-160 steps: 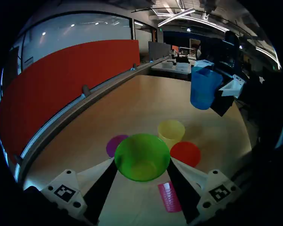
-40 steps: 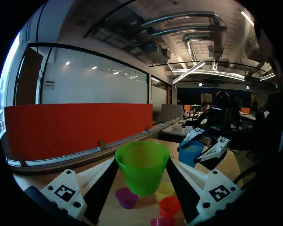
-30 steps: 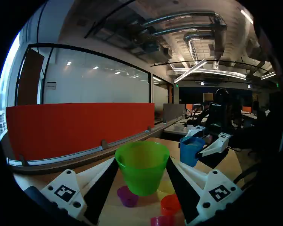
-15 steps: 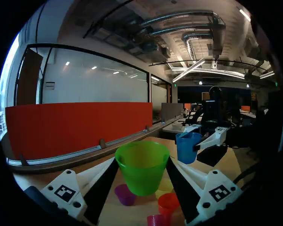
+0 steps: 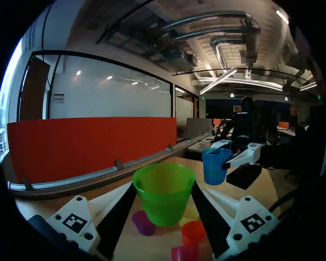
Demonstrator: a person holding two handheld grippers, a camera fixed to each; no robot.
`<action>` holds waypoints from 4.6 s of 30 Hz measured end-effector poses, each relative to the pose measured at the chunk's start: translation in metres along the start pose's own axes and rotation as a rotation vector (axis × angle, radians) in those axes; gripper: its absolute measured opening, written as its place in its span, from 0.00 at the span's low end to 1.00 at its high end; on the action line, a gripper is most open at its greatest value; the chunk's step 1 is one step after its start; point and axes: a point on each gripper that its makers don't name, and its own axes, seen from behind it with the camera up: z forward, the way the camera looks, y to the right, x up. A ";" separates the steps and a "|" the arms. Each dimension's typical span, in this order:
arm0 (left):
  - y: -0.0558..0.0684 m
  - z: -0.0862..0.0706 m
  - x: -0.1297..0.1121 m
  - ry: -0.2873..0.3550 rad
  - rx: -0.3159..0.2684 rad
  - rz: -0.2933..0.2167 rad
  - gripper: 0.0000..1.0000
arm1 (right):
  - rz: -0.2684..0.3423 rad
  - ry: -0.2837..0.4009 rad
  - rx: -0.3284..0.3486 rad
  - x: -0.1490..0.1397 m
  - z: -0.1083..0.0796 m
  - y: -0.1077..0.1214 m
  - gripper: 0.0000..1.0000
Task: Pour water
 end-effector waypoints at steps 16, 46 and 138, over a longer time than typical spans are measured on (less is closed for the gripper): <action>0.008 -0.014 -0.011 -0.021 -0.002 -0.014 0.87 | -0.056 -0.010 0.028 0.010 0.009 -0.008 0.89; 0.022 -0.030 -0.036 -0.047 -0.009 -0.030 0.87 | -0.144 -0.020 0.062 0.025 0.019 -0.021 0.89; 0.062 -0.056 -0.071 -0.029 -0.065 0.004 0.86 | -0.517 0.025 0.159 0.067 0.078 -0.046 0.89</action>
